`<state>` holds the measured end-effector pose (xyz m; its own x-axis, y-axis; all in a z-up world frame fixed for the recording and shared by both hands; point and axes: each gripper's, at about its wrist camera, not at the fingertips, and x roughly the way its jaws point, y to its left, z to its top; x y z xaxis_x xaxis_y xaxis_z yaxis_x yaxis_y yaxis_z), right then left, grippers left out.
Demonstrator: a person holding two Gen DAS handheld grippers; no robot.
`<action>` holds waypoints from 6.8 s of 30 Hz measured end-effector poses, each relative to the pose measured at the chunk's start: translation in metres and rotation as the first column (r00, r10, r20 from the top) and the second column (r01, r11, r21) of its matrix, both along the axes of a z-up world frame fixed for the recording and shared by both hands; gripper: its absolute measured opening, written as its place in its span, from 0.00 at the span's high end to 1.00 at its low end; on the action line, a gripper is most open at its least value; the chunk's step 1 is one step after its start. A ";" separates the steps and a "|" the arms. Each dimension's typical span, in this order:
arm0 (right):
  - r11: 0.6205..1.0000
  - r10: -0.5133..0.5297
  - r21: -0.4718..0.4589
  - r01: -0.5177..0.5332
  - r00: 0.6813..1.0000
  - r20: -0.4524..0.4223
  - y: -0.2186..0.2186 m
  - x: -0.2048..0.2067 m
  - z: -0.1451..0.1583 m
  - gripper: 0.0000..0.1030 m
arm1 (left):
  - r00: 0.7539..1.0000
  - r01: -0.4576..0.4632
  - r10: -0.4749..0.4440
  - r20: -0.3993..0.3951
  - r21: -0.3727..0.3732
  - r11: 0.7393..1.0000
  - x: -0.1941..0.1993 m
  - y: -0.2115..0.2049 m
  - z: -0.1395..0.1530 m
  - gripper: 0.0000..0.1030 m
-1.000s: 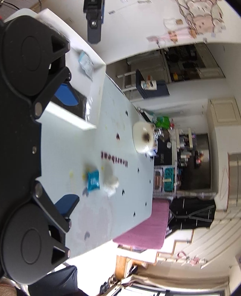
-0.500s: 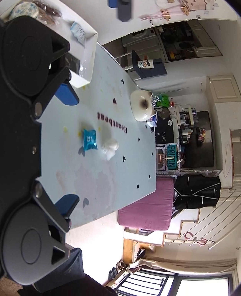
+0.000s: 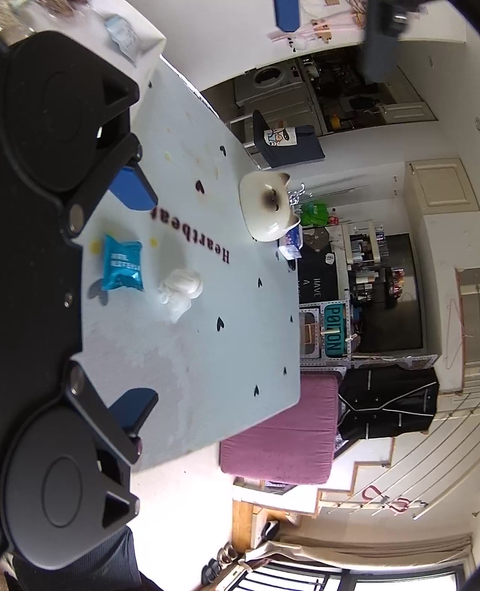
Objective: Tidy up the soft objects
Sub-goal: 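Move the left gripper to the white cotton puff while the right moves to the blue packet, then close the left gripper on the cotton puff while the right closes on the blue packet, then carry the cotton puff over the white box while the right carries the blue packet there, then lower the cotton puff into the box and open the left gripper while the right releases the packet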
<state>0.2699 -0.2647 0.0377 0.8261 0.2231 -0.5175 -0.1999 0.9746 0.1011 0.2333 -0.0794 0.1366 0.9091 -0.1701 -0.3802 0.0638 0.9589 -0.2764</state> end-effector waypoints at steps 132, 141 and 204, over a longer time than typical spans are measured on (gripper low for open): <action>0.981 0.170 0.098 -0.165 0.985 -0.040 0.177 -0.085 0.010 0.45 | 0.945 0.186 -0.172 -0.278 0.025 0.982 -0.039 0.201 -0.079 0.66; 0.964 0.244 0.145 -0.224 0.960 -0.135 0.222 -0.073 -0.005 0.45 | 0.909 0.189 -0.166 -0.382 0.025 0.982 -0.046 0.234 -0.119 0.66; 0.951 0.283 0.232 -0.203 0.872 -0.398 0.317 -0.009 -0.067 0.91 | 0.825 0.275 -0.219 -0.521 0.031 0.961 -0.040 0.245 -0.170 0.68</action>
<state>0.2613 0.0522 -0.0293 0.4454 0.5091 -0.7365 -0.3268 0.8583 0.3956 0.1930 0.1655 -0.0330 0.5156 -0.2984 -0.8032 0.1797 0.9542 -0.2391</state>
